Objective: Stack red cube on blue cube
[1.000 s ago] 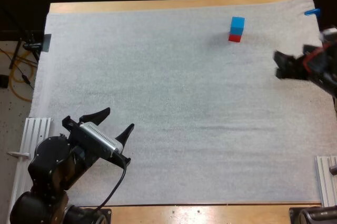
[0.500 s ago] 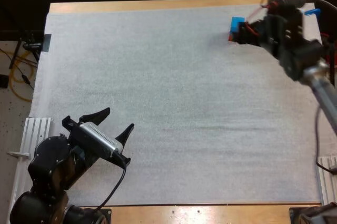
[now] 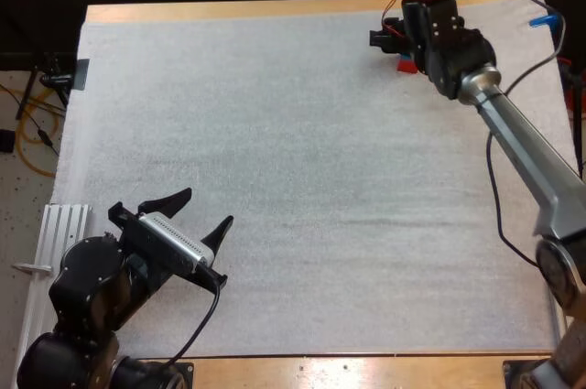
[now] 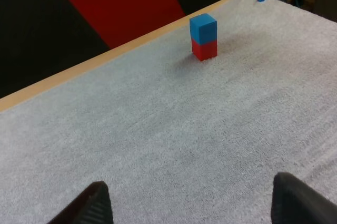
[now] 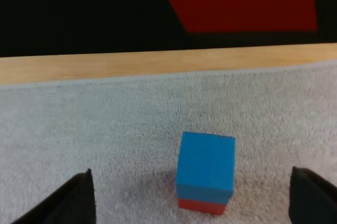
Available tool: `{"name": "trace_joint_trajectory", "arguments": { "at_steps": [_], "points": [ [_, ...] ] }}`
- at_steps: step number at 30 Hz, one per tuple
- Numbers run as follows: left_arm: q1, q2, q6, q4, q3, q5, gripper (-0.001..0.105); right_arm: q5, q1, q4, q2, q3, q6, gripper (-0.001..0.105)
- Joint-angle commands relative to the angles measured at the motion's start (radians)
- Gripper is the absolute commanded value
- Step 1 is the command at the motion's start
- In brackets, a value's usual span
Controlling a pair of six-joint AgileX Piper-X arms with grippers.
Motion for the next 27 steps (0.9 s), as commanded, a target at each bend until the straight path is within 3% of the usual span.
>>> {"name": "trace_joint_trajectory", "arguments": {
  "at_steps": [1, 6, 17, 27],
  "points": [
    [-0.005, 0.0, 0.001, -0.001, -0.008, -0.001, 0.063, 0.009, -0.008, -0.002, 0.014, -0.019, 0.015, 0.073],
    [-0.005, 0.0, 0.001, -0.001, -0.008, -0.001, 0.063, 0.0, -0.037, -0.007, 0.057, -0.038, 0.027, 0.073],
    [-0.005, 0.0, 0.001, -0.001, -0.008, -0.001, 0.063, -0.174, -0.111, -0.073, 0.168, -0.117, 0.027, 0.073],
    [-0.005, 0.0, 0.001, -0.003, -0.008, -0.003, 0.063, -0.193, -0.119, -0.039, 0.277, -0.236, 0.026, 0.073]
  ]
}}
